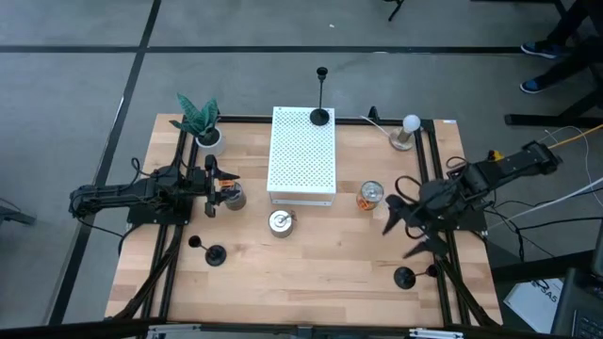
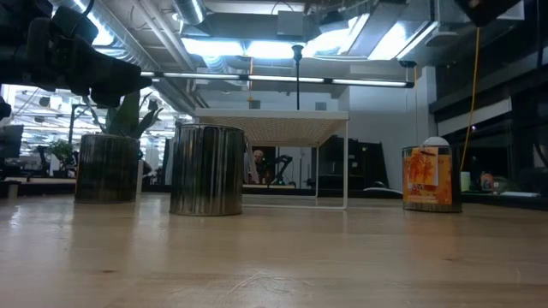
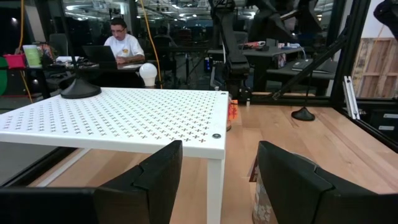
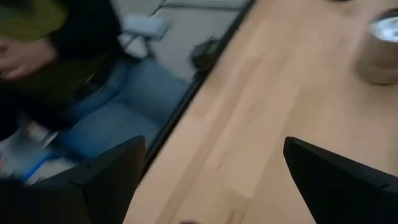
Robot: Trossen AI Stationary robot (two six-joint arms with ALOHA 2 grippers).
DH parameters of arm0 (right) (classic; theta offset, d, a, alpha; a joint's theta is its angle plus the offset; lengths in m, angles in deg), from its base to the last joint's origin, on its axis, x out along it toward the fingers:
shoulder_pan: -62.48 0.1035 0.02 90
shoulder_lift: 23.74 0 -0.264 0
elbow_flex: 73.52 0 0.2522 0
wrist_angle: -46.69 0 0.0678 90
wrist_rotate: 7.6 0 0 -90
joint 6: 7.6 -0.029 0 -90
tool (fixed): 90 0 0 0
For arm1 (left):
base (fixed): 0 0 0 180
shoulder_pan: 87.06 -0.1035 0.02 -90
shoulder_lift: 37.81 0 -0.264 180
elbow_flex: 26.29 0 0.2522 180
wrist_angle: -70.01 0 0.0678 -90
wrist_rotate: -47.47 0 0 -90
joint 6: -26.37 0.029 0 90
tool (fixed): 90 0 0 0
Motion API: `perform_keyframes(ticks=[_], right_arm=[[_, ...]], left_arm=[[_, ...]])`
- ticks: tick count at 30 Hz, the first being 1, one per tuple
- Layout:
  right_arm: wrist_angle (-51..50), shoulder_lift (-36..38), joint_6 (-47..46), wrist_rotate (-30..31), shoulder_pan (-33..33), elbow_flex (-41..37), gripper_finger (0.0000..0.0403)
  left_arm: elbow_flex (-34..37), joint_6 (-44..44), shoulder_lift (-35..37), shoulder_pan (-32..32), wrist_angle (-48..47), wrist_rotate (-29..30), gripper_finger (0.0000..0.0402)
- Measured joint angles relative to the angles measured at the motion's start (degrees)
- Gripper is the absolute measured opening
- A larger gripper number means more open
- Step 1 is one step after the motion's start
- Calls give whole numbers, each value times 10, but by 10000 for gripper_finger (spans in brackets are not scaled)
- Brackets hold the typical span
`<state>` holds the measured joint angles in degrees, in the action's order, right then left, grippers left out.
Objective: Pick & Place candle stick holders
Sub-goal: Put the bottom black candle holder on the shelf
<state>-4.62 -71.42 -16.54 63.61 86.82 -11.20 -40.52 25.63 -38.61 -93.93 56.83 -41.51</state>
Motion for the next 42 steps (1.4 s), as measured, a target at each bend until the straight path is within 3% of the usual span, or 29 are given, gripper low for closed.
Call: perform_keyframes(ticks=[10, 17, 27, 31, 38, 42], right_arm=[[-38, 3, 17, -26, 33, 0, 385], [-24, 19, 15, -106, 61, 0, 385], [-25, 32, -32, -109, 109, -1, 385], [-27, 32, -58, -89, 135, -16, 385], [4, 64, -102, 10, 186, -68, 385], [51, 92, -104, 10, 217, -104, 385]], left_arm=[[0, 0, 0, 0, 0, 0, 208], [0, 0, 0, 0, 0, 0, 208], [0, 0, 0, 0, 0, 0, 207], [0, 0, 0, 0, 0, 0, 207], [0, 0, 0, 0, 0, 0, 208], [0, 0, 0, 0, 0, 0, 208]])
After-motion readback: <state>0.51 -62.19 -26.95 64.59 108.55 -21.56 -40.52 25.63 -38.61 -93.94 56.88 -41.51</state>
